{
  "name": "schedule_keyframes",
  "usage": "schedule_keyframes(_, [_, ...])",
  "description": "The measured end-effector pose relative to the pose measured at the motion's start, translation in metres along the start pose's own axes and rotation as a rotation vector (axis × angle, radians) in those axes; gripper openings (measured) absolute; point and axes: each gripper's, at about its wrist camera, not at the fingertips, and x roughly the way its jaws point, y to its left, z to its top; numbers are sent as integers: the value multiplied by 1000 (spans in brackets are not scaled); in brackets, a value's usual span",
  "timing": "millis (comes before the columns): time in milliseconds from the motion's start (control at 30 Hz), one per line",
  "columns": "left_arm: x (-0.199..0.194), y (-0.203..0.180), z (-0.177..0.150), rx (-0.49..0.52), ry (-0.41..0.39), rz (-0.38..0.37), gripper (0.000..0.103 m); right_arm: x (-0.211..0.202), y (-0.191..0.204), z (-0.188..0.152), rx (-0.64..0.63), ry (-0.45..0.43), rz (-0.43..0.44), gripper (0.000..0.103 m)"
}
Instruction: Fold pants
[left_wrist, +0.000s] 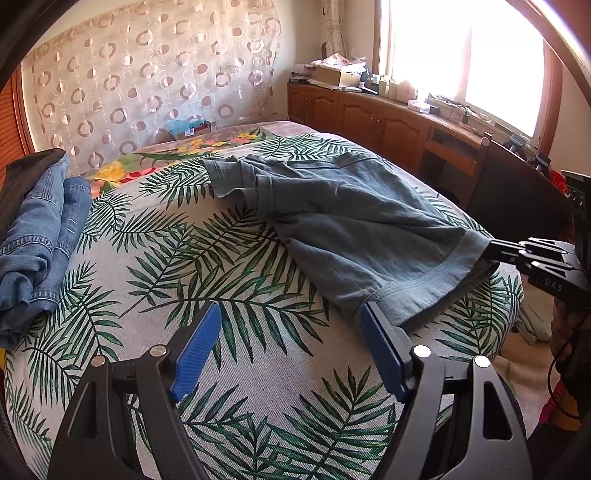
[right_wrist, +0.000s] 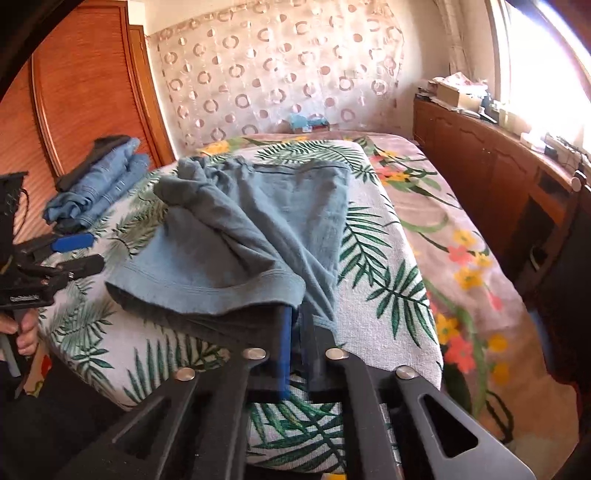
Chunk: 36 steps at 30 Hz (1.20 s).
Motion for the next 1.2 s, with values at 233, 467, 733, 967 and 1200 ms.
schedule_keyframes(233, [1, 0, -1, 2, -1, 0, 78, -20, -3, -3, -8, -46, -26, 2])
schedule_keyframes(467, [2, 2, -1, -5, -1, 2, 78, -8, -9, -14, 16, 26, -29, 2])
schedule_keyframes(733, [5, 7, 8, -12, -15, 21, 78, -20, -11, -1, 30, 12, -27, 3])
schedule_keyframes(967, [10, 12, 18, -15, -25, 25, 78, -29, 3, 16, -27, -47, -7, 11])
schedule_keyframes(1200, [14, 22, 30, -18, -36, 38, 78, 5, 28, 49, -88, -88, 62, 28])
